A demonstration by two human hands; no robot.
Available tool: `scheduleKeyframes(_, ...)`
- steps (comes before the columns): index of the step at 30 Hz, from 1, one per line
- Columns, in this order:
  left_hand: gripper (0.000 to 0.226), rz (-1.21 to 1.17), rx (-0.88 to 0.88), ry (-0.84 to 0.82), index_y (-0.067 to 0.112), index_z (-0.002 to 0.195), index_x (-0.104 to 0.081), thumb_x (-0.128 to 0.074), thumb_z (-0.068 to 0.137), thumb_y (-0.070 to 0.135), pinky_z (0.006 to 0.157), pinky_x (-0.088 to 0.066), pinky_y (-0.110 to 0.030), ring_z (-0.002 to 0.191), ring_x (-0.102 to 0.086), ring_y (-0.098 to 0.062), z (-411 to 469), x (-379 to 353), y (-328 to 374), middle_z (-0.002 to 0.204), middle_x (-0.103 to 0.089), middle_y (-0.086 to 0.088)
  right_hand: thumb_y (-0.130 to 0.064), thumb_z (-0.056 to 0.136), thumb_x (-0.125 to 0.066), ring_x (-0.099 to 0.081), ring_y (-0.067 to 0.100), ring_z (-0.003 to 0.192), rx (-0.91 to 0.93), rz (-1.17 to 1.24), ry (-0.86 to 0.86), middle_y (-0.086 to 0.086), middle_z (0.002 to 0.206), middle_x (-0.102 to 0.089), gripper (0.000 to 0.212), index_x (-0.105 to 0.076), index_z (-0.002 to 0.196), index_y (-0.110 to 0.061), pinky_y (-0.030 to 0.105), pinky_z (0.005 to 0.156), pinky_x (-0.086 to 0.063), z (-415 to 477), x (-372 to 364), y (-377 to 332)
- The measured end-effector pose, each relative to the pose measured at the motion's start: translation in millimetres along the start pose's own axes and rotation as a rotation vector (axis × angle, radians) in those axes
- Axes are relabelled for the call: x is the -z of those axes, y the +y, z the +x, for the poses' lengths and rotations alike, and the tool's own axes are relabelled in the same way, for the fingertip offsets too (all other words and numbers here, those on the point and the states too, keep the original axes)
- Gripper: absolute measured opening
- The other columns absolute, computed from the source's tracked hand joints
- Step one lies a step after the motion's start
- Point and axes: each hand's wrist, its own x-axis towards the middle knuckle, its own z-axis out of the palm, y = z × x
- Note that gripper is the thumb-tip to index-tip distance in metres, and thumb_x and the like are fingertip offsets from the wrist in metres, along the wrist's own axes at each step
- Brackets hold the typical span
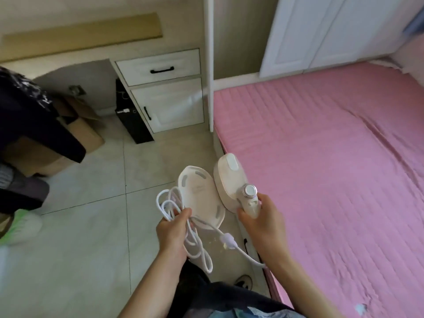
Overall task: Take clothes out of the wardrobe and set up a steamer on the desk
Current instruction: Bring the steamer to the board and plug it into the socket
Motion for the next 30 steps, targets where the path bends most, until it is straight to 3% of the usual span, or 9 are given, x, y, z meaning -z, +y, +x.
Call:
scheduleKeyframes(4, 0.011, -0.066, -0.001, 0.037, 0.007, 0.074, -0.063, -0.073, 0.074, 0.01, 0.04, -0.043, -0.021, 0.04, -0.055, -0.015, 31, 37, 39, 0.061, -0.061, -0.009, -0.027, 0.081, -0.066, -0.057, 0.001, 0.065, 0.059, -0.021, -0.034, -0.014, 0.074, -0.061, 0.029, -0.056, 0.107, -0.027, 0.02, 0.052, -0.037, 8, -45, -40)
scheduleKeyframes(10, 0.013, -0.124, -0.03, 0.099, 0.005, 0.074, -0.064, -0.074, 0.073, 0.013, 0.053, -0.045, -0.027, 0.052, -0.057, -0.021, 90, 96, 97, 0.064, -0.062, -0.01, -0.029, 0.081, -0.069, -0.055, 0.0, 0.063, 0.116, -0.034, -0.094, -0.014, 0.075, -0.059, 0.028, -0.057, 0.105, -0.024, 0.016, 0.05, -0.033, 24, -126, -107)
scheduleKeyframes(15, 0.012, -0.204, -0.037, 0.142, 0.007, 0.076, -0.064, -0.075, 0.074, 0.012, 0.053, -0.046, -0.026, 0.055, -0.057, -0.02, 126, 125, 138, 0.066, -0.063, -0.01, -0.031, 0.079, -0.069, -0.058, 0.005, 0.068, 0.143, -0.059, -0.113, -0.01, 0.077, -0.061, 0.03, -0.058, 0.105, -0.022, 0.018, 0.054, -0.036, 38, -174, -149)
scheduleKeyframes(22, 0.012, -0.262, -0.043, 0.17, 0.008, 0.078, -0.066, -0.076, 0.074, 0.011, 0.058, -0.049, -0.029, 0.059, -0.061, -0.021, 175, 132, 187, 0.069, -0.065, -0.01, -0.032, 0.078, -0.07, -0.063, 0.01, 0.065, 0.173, -0.076, -0.145, -0.009, 0.077, -0.064, 0.033, -0.058, 0.107, -0.022, 0.022, 0.056, -0.044, 81, -220, -196)
scheduleKeyframes(30, 0.01, -0.303, -0.1, 0.191, 0.01, 0.08, -0.067, -0.076, 0.075, 0.011, 0.062, -0.05, -0.029, 0.063, -0.063, -0.02, 236, 103, 271, 0.071, -0.068, -0.007, -0.034, 0.079, -0.07, -0.063, 0.009, 0.064, 0.234, -0.069, -0.193, -0.008, 0.08, -0.065, 0.034, -0.057, 0.108, -0.023, 0.013, 0.048, -0.04, 168, -259, -263)
